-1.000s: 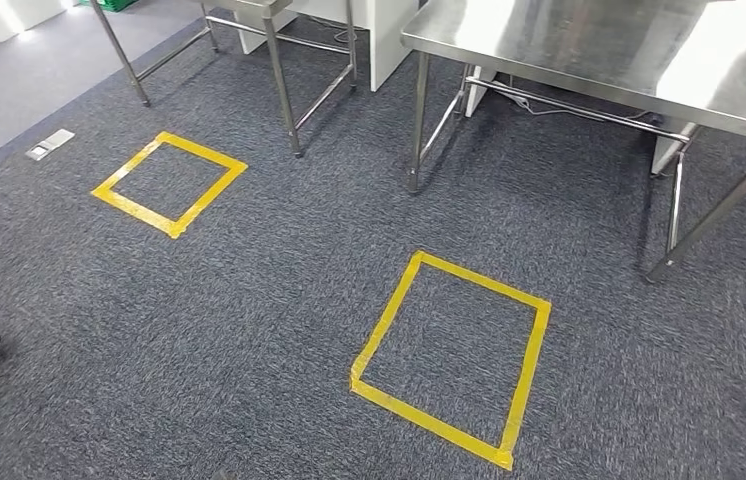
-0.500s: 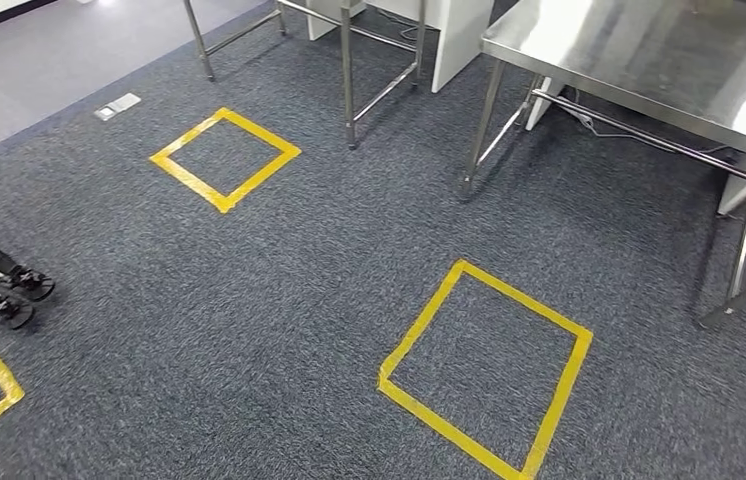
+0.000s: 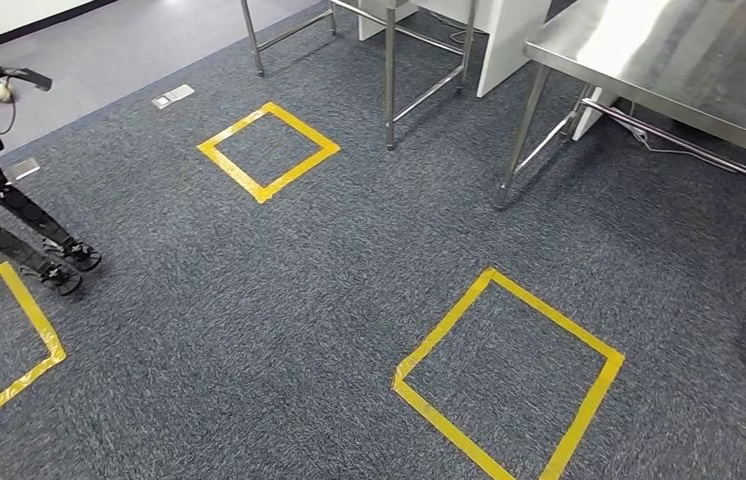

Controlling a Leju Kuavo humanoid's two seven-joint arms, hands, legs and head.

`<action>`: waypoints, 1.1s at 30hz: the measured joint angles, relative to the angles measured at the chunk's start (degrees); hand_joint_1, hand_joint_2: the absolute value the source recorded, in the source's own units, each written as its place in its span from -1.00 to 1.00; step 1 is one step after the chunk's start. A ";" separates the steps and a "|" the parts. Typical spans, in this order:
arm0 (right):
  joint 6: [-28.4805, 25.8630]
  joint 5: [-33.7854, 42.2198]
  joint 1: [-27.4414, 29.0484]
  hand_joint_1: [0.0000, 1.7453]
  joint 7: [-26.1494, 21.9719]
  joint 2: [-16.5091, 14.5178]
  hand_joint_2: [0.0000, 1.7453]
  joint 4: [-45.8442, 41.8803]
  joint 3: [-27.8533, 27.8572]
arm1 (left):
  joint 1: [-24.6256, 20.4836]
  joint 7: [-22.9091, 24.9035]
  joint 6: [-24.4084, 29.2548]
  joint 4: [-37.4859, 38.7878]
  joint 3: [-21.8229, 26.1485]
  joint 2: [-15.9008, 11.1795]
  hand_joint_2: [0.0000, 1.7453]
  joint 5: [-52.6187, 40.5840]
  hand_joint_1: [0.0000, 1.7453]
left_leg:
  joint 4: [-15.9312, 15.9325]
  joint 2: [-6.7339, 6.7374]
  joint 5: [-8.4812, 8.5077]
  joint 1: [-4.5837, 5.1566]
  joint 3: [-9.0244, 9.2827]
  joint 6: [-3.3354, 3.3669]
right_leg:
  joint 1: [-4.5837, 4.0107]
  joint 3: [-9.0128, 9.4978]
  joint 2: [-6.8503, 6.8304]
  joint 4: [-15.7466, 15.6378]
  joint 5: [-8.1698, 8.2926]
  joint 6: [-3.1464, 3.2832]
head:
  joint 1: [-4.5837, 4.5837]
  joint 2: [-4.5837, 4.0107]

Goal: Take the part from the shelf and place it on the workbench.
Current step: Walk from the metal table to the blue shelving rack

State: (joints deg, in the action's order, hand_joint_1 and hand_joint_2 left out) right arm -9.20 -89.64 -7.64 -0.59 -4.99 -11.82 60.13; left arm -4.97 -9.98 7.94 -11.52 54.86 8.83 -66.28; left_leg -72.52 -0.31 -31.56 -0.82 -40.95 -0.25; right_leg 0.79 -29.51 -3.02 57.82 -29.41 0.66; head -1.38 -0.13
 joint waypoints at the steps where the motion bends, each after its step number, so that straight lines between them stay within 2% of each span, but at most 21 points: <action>1: 0.10 0.01 -0.25 -1.00 0.15 -0.04 -1.00 0.00 -0.57 | 0.01 -0.04 0.16 0.00 0.24 -0.02 -1.00 0.29 -1.00 | 3.30 0.64 1.75 0.02 1.84 0.16 | -0.04 0.06 -0.46 0.00 -0.06 -0.03 | -0.01 0.00; 3: 0.31 0.08 -0.87 -1.00 0.37 -0.15 -1.00 0.01 -1.61 | -0.12 0.07 -0.10 0.00 0.72 -0.03 -1.00 0.75 -1.00 | 10.40 2.87 4.28 0.30 5.75 0.62 | -0.41 0.18 -1.21 0.05 -0.28 -0.30 | -0.01 0.00; 5: 0.28 0.48 -1.38 -1.00 0.29 -0.20 -1.00 0.01 -2.23 | -0.29 0.50 -1.29 0.01 1.19 -0.03 0.00 1.21 -1.00 | 13.33 3.75 4.77 0.75 7.11 1.15 | -0.84 0.23 -2.10 0.04 -0.51 -0.74 | 0.10 0.00; 7: -0.02 1.07 -1.73 -1.00 -0.13 -0.26 -1.00 0.00 -2.50 | -0.25 0.94 -2.94 0.01 1.65 -0.04 1.00 1.51 -1.00 | 13.80 2.55 5.05 0.85 7.08 1.83 | -1.02 0.24 -2.97 0.01 -0.71 -1.25 | 0.18 0.00; 8: -0.19 1.36 -1.88 -1.00 -0.32 -0.29 -1.00 0.00 -2.60 | -0.17 1.02 -3.74 0.01 1.80 -0.04 1.00 1.52 -1.00 | 14.14 2.00 5.27 0.81 7.21 2.22 | -0.94 0.09 -2.49 0.51 -1.10 -1.49 | 0.21 0.00; 10: -0.50 2.01 -2.02 -1.00 -0.44 -0.36 -1.00 0.01 -2.72 | -0.16 0.53 -4.69 0.01 1.92 -0.10 1.00 0.95 -1.00 | 14.73 1.02 5.77 0.54 7.46 2.96 | -0.72 -1.68 -0.07 4.50 -3.30 -1.50 | 0.33 0.00; 11: -0.65 2.34 -1.96 -1.00 -0.41 -0.37 -1.00 0.01 -2.73 | -0.21 -0.10 -4.70 0.01 1.90 -0.17 0.50 0.46 -1.00 | 14.78 0.49 5.86 0.59 7.40 3.13 | -0.48 -3.31 1.28 8.00 -4.88 -1.31 | 0.40 0.00; 13: -0.97 2.92 -1.60 -1.00 -0.34 -0.37 -1.00 0.02 -2.72 | -0.32 -2.11 -3.89 0.01 1.84 -0.39 0.50 -0.34 -1.00 | 14.74 -0.84 5.96 0.60 7.25 3.31 | -0.27 -6.77 2.37 14.70 -7.23 -1.29 | 0.46 0.00; 14: -1.13 3.08 -1.43 -1.00 -0.28 -0.34 -1.00 0.02 -2.72 | -0.33 -3.33 -3.41 0.01 1.82 -0.52 0.00 -0.40 -1.00 | 14.71 -1.51 5.98 0.61 7.22 3.31 | -0.16 -7.48 2.53 15.80 -7.19 -1.64 | 0.46 0.00; 15: -1.28 3.18 -1.30 -1.00 -0.19 -0.28 -1.00 0.02 -2.71 | -0.34 -4.82 -3.04 0.01 1.83 -0.67 0.00 -0.16 -1.00 | 14.68 -2.17 6.00 0.60 7.25 3.27 | -0.01 -7.08 2.66 14.61 -6.19 -2.20 | 0.47 0.00; 17: -1.50 3.22 -1.12 -1.00 -0.03 -0.12 -1.00 0.03 -2.70 | -0.43 -8.00 -2.73 0.01 1.86 -0.86 -1.00 0.77 -1.00 | 14.55 -3.34 6.01 0.55 7.30 2.98 | 0.54 -3.96 3.56 7.37 -2.76 -3.42 | 0.49 0.00; 19: -1.73 3.22 -0.91 -1.00 0.02 -0.03 -1.00 0.06 -2.69 | -0.61 -10.78 -2.44 0.01 1.93 -0.97 -1.00 1.51 -1.00 | 14.28 -4.24 5.88 0.71 7.23 2.37 | 0.70 -1.61 4.60 1.63 -0.42 -3.50 | 0.45 0.00; 20: -1.88 3.25 -0.77 -1.00 0.03 -0.03 -1.00 0.08 -2.69 | -0.65 -11.80 -2.15 0.01 1.97 -0.99 -1.00 1.67 -1.00 | 14.24 -4.54 5.86 0.78 7.16 2.03 | 0.58 -1.21 4.84 0.67 -0.05 -3.13 | 0.42 0.00; 22: -2.17 3.38 -0.59 -1.00 0.08 -0.03 -1.00 0.08 -2.68 | -0.60 -13.01 -1.47 0.01 2.09 -1.00 -1.00 1.78 -1.00 | 14.26 -4.91 5.95 0.64 6.95 1.45 | 0.40 -0.98 4.19 0.55 0.31 -2.09 | 0.33 0.00; 24: -2.33 3.47 -0.52 -1.00 0.12 0.02 -1.00 0.07 -2.66 | -0.53 -13.32 -1.11 0.01 2.25 -0.95 -1.00 1.87 -1.00 | 12.81 -3.72 4.89 0.42 6.18 0.94 | 0.56 -0.86 3.54 0.38 0.68 -1.20 | 0.20 0.00; 26: -2.38 3.48 -0.31 -1.00 0.14 0.08 -1.00 0.07 -2.64 | -0.62 -13.54 -0.98 0.01 2.32 -0.85 -1.00 1.91 -1.00 | 7.21 -1.54 1.51 0.30 3.59 0.55 | 0.42 -0.89 2.68 0.29 0.78 -0.51 | -0.04 0.00; 28: -2.46 3.51 0.03 -1.00 0.24 0.16 -1.00 0.08 -2.63 | -0.70 -14.32 -0.63 0.01 2.35 -0.77 -1.00 1.98 -1.00 | 0.13 -0.56 -1.50 0.19 0.17 0.29 | 0.07 -0.94 1.52 0.29 0.71 -0.16 | -0.15 0.00; 29: -2.52 3.56 0.18 -1.00 0.31 0.19 -1.00 0.08 -2.60 | -0.69 -14.93 -0.28 0.01 2.38 -0.75 -0.50 2.15 -1.00 | -1.54 -0.38 -1.72 0.18 -0.67 0.27 | -0.06 -0.95 0.94 0.29 0.67 -0.11 | -0.15 0.00; 30: -2.58 3.62 0.28 -1.00 0.36 0.21 -1.00 0.08 -2.56 | -0.66 -15.59 0.12 0.01 2.46 -0.74 0.00 2.43 -1.00 | -1.13 -0.22 -0.93 0.18 -0.46 0.32 | -0.14 -0.95 0.43 0.29 0.63 -0.07 | -0.16 0.00; 32: -2.75 3.65 0.43 -1.00 0.42 0.17 -1.00 0.09 -2.46 | -0.66 -16.77 0.74 0.01 2.75 -0.74 1.00 3.26 -1.00 | 5.15 1.02 2.36 0.26 2.99 0.74 | -0.26 -0.82 -0.44 0.29 0.55 -0.03 | -0.17 0.00; 33: -2.93 3.55 0.55 -1.00 0.49 0.13 -1.00 0.09 -2.43 | -0.72 -17.53 1.13 0.01 3.01 -0.73 1.00 3.81 -1.00 | 8.85 2.07 3.61 0.46 5.02 0.98 | -0.48 -0.77 -0.83 0.34 0.44 -0.14 | -0.17 0.00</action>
State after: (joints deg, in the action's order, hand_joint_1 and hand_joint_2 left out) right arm -12.13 -86.08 -7.09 -0.10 -4.86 -11.74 57.70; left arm -5.69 -27.51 9.07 -11.52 57.87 8.10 -62.47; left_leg -63.67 1.76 -27.95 -0.36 -35.93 0.73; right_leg 0.31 -30.29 -3.85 58.16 -28.97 0.52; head -1.55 -0.13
